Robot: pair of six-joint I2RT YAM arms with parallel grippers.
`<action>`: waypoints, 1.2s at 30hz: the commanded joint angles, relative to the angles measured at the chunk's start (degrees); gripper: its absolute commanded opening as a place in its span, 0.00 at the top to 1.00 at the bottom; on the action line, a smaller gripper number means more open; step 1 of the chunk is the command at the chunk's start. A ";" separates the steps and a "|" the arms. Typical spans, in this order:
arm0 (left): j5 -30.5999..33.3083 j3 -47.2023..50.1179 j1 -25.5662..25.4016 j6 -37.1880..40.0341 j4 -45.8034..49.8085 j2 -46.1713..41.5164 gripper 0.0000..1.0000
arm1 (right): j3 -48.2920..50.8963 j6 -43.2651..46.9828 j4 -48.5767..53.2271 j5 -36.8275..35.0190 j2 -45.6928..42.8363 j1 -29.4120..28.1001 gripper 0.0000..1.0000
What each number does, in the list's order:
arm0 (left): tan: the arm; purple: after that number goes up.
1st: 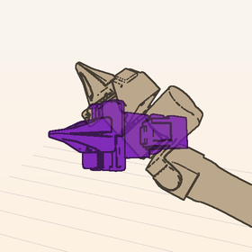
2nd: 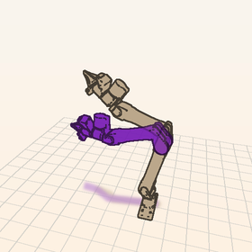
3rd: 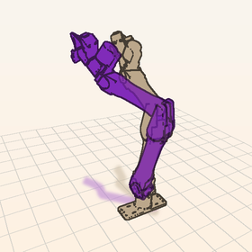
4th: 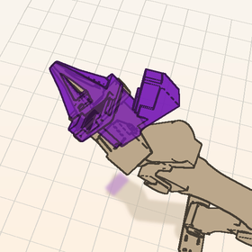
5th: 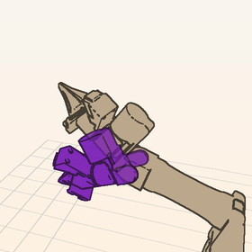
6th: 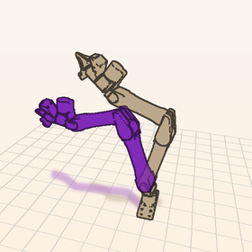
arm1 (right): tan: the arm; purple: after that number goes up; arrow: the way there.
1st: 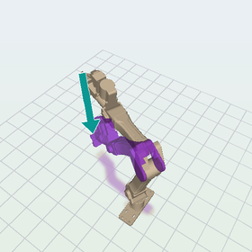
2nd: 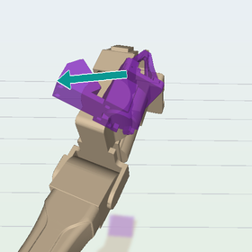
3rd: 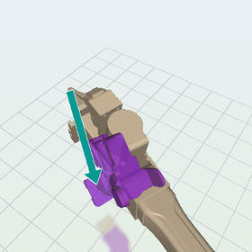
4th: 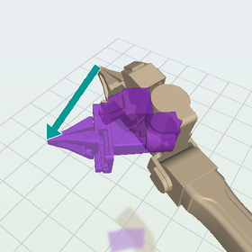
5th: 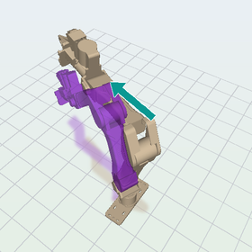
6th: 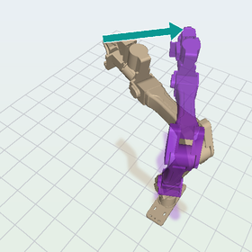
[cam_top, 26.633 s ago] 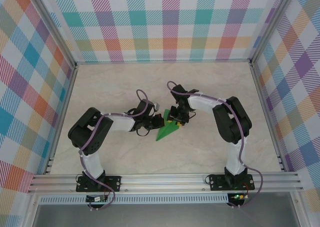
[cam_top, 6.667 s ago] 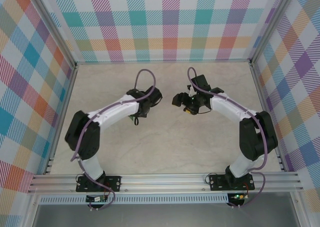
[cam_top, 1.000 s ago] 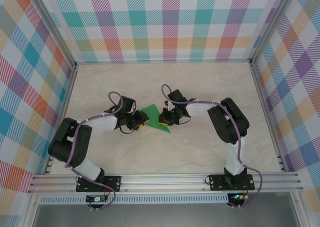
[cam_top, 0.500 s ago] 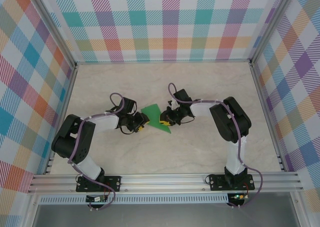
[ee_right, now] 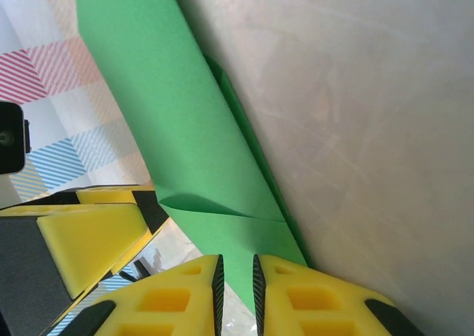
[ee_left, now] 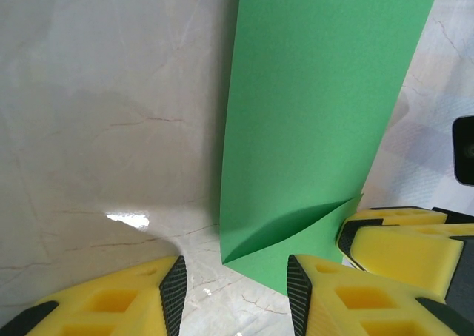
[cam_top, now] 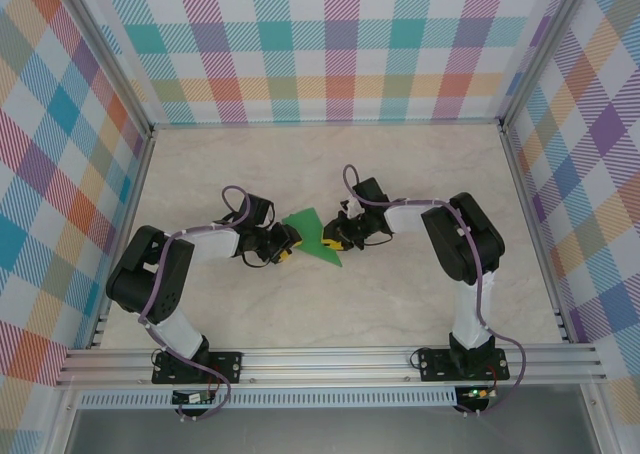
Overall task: Fold a paper plane with a square sheet of paper (pick it up from the middle)
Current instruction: Fold the wing for the fifth time at the center of the table.
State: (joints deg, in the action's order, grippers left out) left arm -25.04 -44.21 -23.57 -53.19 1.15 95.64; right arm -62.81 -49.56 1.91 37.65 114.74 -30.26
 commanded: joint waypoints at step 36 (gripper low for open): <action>-6.44 -2.70 -1.54 -2.36 -7.50 2.54 0.93 | 5.69 16.57 -1.93 -8.06 -10.84 0.93 0.44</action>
State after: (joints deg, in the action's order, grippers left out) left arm -31.00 -44.82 -24.14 -55.35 -8.64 98.70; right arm -58.98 -41.87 0.08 35.14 108.97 -29.19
